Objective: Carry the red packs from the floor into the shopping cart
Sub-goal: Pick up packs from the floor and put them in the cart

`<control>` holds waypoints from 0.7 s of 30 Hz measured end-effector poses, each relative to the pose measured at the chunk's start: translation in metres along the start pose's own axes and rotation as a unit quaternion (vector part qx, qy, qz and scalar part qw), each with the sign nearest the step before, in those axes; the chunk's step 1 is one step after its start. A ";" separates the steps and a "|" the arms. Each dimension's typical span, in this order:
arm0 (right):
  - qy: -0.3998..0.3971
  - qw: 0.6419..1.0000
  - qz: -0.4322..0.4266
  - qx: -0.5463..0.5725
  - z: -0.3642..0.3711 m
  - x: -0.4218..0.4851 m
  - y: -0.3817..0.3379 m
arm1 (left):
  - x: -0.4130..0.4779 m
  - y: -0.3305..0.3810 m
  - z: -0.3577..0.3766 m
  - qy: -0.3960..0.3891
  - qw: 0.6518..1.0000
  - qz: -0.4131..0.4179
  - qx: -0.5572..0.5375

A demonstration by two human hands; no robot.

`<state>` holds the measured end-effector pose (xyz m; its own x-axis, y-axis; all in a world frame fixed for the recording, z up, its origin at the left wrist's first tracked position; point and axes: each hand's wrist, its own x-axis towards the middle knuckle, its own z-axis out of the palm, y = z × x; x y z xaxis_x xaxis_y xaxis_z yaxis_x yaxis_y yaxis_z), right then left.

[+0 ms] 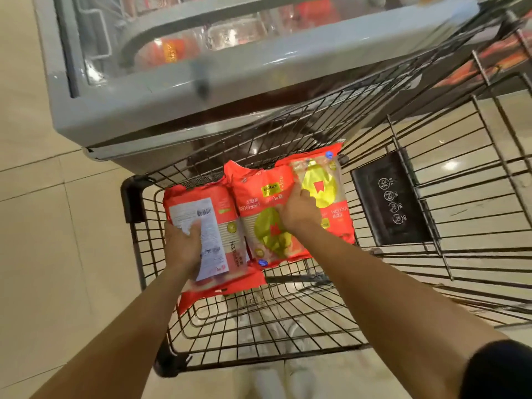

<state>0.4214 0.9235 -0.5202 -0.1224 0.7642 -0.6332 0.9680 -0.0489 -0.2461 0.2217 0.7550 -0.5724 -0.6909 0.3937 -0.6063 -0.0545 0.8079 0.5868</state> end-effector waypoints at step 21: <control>0.266 0.900 -0.321 -0.127 -0.249 -0.314 -0.006 | -0.357 0.233 -0.117 0.215 0.828 0.404 0.324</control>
<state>0.5085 0.8441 -0.1371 -0.6175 0.7857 0.0383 0.7622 0.6097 -0.2175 0.3716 0.7514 -0.1563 -0.5135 0.8407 0.1717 0.8527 0.4777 0.2113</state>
